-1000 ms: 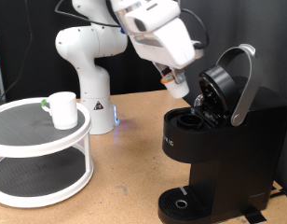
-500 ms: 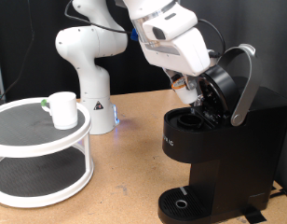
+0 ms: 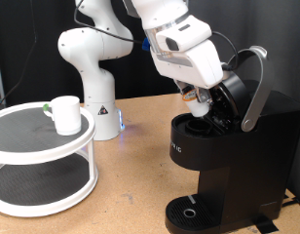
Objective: Make a cup of coffee with the keurig machine
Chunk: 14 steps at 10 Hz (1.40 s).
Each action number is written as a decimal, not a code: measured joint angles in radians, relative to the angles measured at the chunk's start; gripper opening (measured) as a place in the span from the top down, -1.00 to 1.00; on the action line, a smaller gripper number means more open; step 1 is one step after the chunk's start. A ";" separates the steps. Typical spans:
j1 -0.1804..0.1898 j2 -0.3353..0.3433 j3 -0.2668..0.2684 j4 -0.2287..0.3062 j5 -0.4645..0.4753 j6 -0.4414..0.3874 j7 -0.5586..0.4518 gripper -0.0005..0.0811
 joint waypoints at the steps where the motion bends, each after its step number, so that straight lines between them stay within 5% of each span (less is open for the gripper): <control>1: 0.000 0.001 0.005 -0.007 0.000 0.008 0.000 -0.08; 14: 0.000 0.082 0.039 -0.022 -0.054 0.078 0.034 -0.08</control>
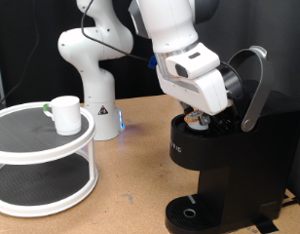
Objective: Make a cup of coffee with the keurig machine
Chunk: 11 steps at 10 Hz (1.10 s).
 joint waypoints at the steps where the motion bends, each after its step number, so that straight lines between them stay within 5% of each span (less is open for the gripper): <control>1: 0.000 0.002 0.003 0.001 -0.007 0.000 0.001 -0.08; 5: 0.000 0.009 0.007 0.000 -0.021 0.001 0.013 -0.08; 7: 0.000 0.013 0.008 0.002 -0.019 0.018 0.013 -0.75; 11: 0.000 0.007 0.007 0.004 0.030 0.023 0.009 -0.98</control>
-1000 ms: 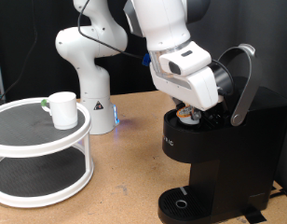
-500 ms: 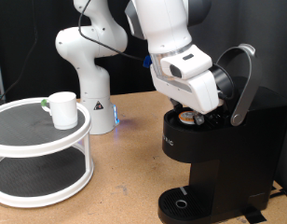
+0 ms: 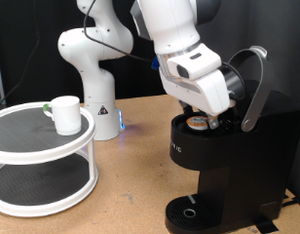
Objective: Make a cup of coffee with the keurig machine
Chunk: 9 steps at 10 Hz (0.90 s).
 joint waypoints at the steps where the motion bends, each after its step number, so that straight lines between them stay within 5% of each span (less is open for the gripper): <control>1: -0.001 -0.005 -0.001 0.003 0.017 -0.002 -0.006 -0.98; 9: -0.025 -0.099 -0.035 0.018 0.003 -0.113 -0.023 -0.98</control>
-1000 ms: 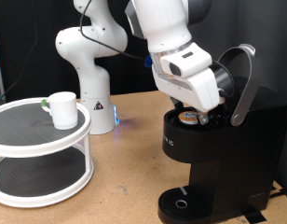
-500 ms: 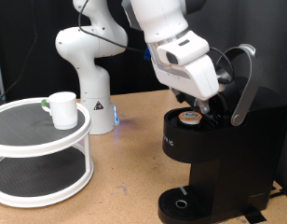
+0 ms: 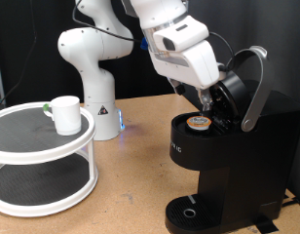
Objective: Make a cup of coffee with the keurig machine
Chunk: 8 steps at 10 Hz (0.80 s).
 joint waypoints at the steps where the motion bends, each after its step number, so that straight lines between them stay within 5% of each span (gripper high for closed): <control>1: -0.004 -0.007 -0.003 0.000 -0.012 -0.006 0.000 -0.98; 3: -0.003 -0.005 -0.004 -0.001 0.011 -0.007 -0.021 -0.98; 6: -0.004 -0.053 -0.040 0.016 0.077 -0.116 -0.104 -0.98; 8: -0.014 -0.111 -0.050 0.019 0.078 -0.135 -0.061 -0.98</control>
